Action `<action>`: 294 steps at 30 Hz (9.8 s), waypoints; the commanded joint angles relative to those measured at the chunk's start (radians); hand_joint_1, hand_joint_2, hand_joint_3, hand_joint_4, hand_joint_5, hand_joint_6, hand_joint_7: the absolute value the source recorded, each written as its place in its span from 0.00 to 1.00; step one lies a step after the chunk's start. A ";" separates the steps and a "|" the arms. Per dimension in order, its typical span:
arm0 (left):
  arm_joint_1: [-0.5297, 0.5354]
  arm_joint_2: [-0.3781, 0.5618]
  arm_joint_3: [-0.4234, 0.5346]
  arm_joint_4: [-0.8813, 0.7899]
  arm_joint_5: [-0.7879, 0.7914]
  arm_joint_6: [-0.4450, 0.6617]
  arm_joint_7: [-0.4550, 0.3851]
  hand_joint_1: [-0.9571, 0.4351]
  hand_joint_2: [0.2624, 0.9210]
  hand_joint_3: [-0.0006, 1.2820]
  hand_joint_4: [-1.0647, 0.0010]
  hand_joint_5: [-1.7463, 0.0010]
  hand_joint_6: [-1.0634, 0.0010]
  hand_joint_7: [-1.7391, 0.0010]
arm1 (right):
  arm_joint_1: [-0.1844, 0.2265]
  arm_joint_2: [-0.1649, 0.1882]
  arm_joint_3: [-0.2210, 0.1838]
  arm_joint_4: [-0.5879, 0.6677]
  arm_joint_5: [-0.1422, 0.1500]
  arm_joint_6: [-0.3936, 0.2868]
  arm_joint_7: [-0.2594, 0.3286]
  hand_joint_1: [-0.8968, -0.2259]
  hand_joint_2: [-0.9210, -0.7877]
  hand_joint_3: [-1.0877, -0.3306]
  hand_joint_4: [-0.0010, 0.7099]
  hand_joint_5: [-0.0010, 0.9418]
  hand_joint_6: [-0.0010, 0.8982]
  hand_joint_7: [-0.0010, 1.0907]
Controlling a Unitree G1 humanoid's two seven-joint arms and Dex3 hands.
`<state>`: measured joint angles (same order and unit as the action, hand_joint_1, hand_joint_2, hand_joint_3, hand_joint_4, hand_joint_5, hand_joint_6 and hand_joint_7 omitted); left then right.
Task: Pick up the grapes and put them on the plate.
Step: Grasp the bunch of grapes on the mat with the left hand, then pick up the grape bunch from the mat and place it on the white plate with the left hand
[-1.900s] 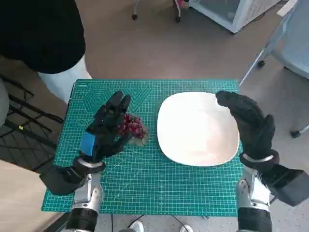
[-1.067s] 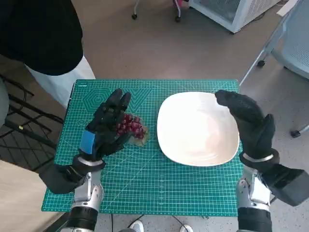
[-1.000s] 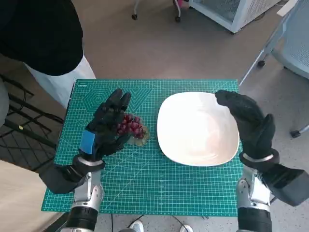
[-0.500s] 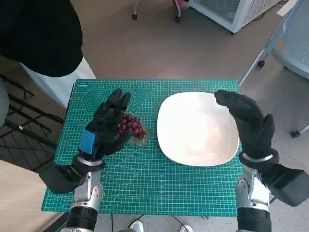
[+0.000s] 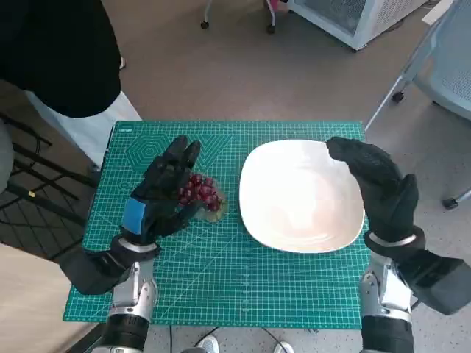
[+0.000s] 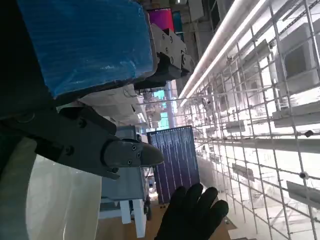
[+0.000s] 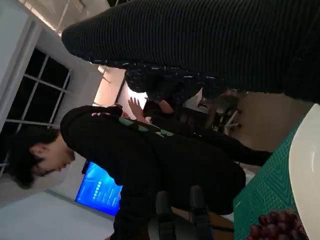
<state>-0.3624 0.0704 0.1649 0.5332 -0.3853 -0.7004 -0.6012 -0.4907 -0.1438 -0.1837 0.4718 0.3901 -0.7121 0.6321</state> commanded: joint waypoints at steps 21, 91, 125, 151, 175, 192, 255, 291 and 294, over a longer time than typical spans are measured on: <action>0.008 0.102 -0.001 -0.070 0.223 -0.027 0.109 0.34 1.00 0.13 0.81 1.00 0.69 1.00 | 0.046 0.004 0.007 -0.023 0.000 0.024 -0.007 0.55 0.00 0.62 0.25 0.00 0.00 0.33; -0.429 0.315 -0.526 0.173 0.973 0.883 0.230 0.45 0.67 0.00 1.00 1.00 0.85 1.00 | 0.017 0.003 0.004 0.020 0.005 0.022 0.003 0.56 0.00 0.61 0.25 0.00 0.00 0.34; -0.544 0.267 -0.619 0.524 0.980 0.812 0.277 0.48 0.68 0.00 0.96 0.99 0.77 0.99 | 0.016 0.004 0.000 0.024 0.003 0.018 0.003 0.56 0.00 0.61 0.25 0.00 0.00 0.34; -0.542 0.249 -0.683 0.546 1.035 0.829 0.370 0.75 0.91 0.06 0.39 0.70 0.44 0.95 | 0.015 0.002 -0.002 0.014 0.007 0.026 0.007 0.57 0.00 0.61 0.25 0.00 0.00 0.34; -0.501 0.277 -0.707 0.444 1.076 0.842 0.407 0.70 1.00 0.19 0.55 0.19 0.57 0.26 | 0.007 -0.001 0.001 0.011 0.000 0.030 0.003 0.56 0.00 0.61 0.25 0.00 0.00 0.34; -0.513 0.270 -0.707 0.466 1.076 0.845 0.397 0.69 1.00 0.21 0.54 0.19 0.65 0.20 | 0.003 -0.006 0.000 0.020 0.002 0.026 0.010 0.56 0.00 0.61 0.24 0.00 0.00 0.33; -0.293 0.519 -0.515 -0.425 1.112 0.900 0.291 0.69 1.00 0.13 0.45 0.25 0.51 0.29 | -0.021 0.000 0.006 0.044 -0.001 0.009 0.007 0.56 0.00 0.60 0.24 0.00 0.00 0.33; -0.556 0.242 -0.646 -0.329 1.154 0.942 0.168 0.69 1.00 0.13 0.48 0.23 0.50 0.29 | -0.007 -0.010 -0.025 0.037 0.033 0.014 0.024 0.56 0.00 0.62 0.25 0.00 0.00 0.33; -0.595 0.209 -0.668 -0.286 1.157 0.921 0.177 0.69 1.00 0.14 0.49 0.22 0.49 0.30 | 0.001 -0.014 -0.032 0.034 0.046 0.015 0.032 0.56 0.00 0.62 0.25 0.00 0.00 0.32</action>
<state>-0.9052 0.3094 -0.4799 0.2115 0.7546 0.2429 -0.4327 -0.5181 -0.1513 -0.2041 0.5044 0.4178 -0.7045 0.6499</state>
